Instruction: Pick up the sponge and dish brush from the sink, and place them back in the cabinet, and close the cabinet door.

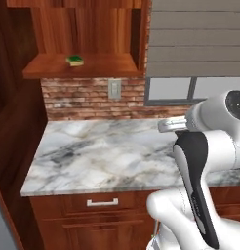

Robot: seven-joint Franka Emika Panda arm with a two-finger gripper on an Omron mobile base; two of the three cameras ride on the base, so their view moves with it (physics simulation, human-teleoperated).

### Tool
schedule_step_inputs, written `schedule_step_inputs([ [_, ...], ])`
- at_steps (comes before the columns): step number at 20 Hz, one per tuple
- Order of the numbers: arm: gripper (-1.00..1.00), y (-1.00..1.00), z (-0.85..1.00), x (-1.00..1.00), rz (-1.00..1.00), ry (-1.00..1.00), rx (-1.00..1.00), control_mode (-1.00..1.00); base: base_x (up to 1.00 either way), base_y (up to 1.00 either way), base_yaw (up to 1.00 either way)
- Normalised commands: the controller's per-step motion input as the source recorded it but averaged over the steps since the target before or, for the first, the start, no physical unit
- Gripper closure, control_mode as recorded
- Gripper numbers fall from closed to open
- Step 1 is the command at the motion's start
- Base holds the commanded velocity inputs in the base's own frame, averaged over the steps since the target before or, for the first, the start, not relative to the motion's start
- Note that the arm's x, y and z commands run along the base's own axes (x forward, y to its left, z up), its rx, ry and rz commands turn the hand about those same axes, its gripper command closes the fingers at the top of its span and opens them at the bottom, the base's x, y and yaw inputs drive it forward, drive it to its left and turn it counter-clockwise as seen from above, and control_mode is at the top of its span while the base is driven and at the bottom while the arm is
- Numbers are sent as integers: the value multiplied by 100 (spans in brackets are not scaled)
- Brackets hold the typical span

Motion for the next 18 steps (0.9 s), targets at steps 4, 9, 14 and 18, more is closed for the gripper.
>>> schedule_step_inputs([
  [4, -100, 0, 0, 0, 0, 0, 0, 100, -4, -72, -15],
  [9, -100, 0, 0, 0, 0, 0, 0, 100, -3, -70, -12],
  [14, -100, 0, 0, 0, 0, 0, 0, 100, 0, -61, -9],
  [18, -100, 0, 0, 0, 0, 0, 0, 100, 0, -49, -11],
])
